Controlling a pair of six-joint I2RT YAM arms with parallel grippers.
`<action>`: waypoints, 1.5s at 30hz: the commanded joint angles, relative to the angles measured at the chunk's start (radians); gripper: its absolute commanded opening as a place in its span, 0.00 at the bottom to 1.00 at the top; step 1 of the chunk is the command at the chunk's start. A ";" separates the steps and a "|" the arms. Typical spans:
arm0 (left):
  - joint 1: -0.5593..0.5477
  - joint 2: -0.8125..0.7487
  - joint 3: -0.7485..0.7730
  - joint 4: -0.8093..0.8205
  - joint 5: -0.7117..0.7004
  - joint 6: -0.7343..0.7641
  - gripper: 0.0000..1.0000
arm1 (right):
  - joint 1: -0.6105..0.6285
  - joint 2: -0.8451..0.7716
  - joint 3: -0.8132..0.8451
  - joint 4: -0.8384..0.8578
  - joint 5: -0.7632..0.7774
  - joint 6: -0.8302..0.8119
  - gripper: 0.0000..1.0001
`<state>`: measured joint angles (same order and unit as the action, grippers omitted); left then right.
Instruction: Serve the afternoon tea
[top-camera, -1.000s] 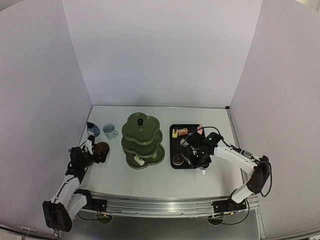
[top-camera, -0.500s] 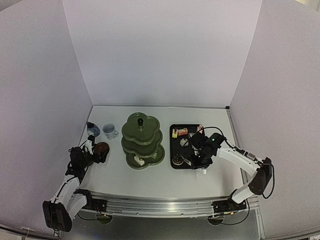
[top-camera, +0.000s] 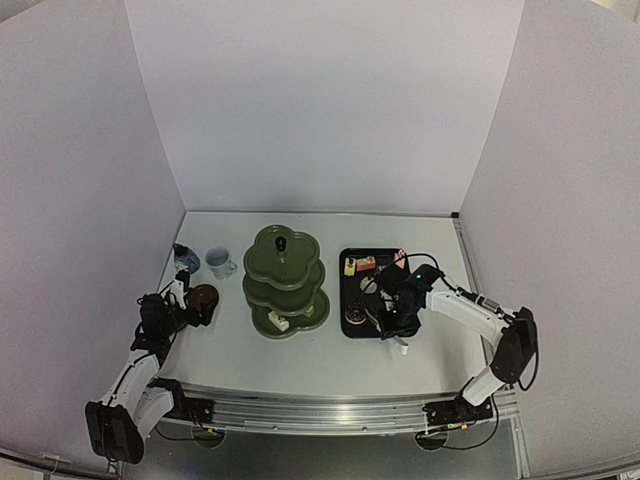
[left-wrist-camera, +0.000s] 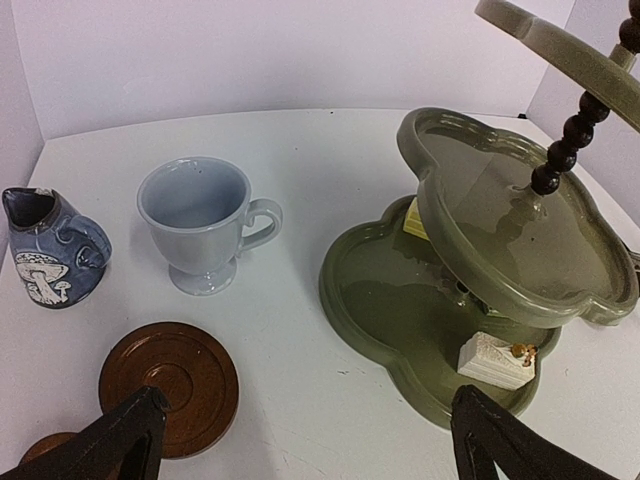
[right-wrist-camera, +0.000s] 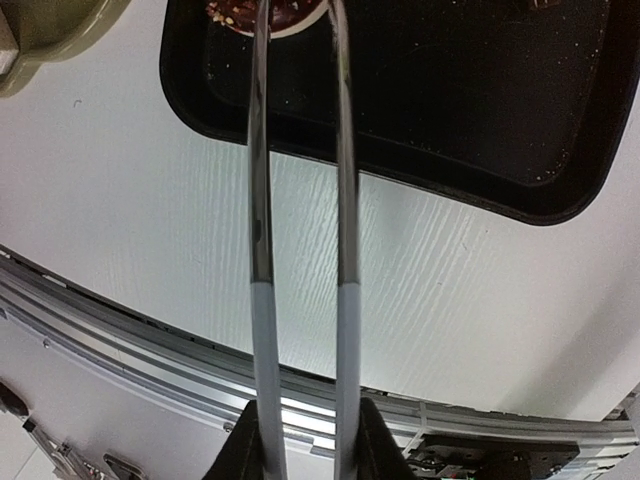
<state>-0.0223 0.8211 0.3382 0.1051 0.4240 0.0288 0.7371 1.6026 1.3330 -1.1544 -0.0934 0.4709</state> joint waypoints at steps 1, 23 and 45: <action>0.005 0.001 -0.002 0.023 0.005 0.013 0.99 | -0.004 0.023 -0.005 0.026 -0.055 0.000 0.12; 0.005 0.008 -0.002 0.028 -0.004 0.010 1.00 | 0.057 -0.176 0.079 -0.064 -0.073 -0.030 0.00; 0.011 -0.035 0.006 0.036 -0.072 0.014 1.00 | 0.407 0.342 0.643 0.034 -0.072 -0.326 0.00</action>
<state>-0.0209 0.8167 0.3382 0.1064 0.3914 0.0341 1.1244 1.8581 1.8743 -1.1931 -0.2470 0.2344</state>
